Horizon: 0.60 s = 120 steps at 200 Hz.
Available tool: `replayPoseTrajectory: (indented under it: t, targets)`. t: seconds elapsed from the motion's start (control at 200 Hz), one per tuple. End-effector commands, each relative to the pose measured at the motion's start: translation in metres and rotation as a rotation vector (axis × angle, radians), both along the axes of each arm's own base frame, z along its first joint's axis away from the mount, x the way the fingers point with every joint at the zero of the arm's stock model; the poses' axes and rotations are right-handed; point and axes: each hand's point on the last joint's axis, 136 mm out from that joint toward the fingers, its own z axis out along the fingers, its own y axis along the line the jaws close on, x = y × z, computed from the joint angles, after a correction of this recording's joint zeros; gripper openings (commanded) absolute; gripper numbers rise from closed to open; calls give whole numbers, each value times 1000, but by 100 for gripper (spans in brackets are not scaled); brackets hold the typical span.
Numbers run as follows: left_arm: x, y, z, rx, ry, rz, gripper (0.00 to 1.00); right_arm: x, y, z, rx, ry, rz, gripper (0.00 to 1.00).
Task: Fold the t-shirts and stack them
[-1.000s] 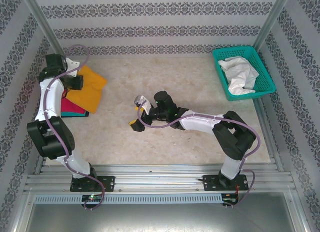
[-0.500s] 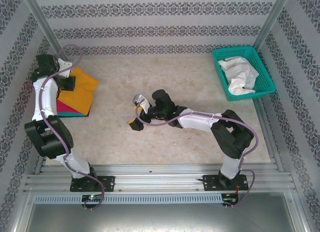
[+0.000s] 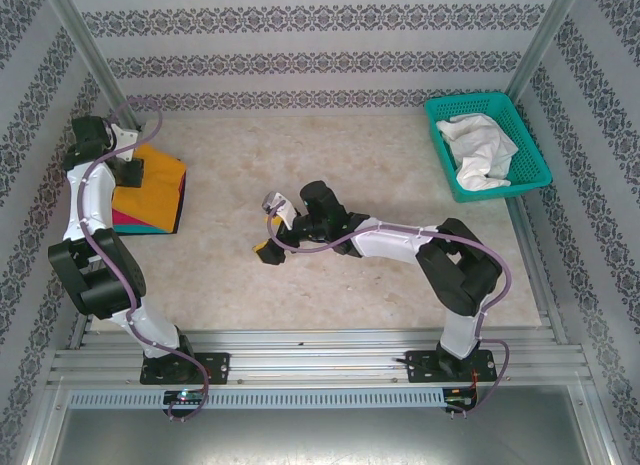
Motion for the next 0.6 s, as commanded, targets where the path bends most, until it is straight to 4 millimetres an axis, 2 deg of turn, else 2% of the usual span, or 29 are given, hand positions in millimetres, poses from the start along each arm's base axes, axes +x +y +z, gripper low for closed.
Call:
replayPoseTrajectory:
  t: [0.0, 0.26, 0.595]
  targets:
    - [7, 22, 4, 81, -34, 30, 0, -6, 10, 4, 15, -9, 44, 98]
    - [21, 36, -6, 115, -33, 39, 0, -5, 10, 1, 10, 1, 45, 98]
    - [23, 55, -48, 143, 94, 81, 0, -5, 10, -2, 1, 12, 39, 98]
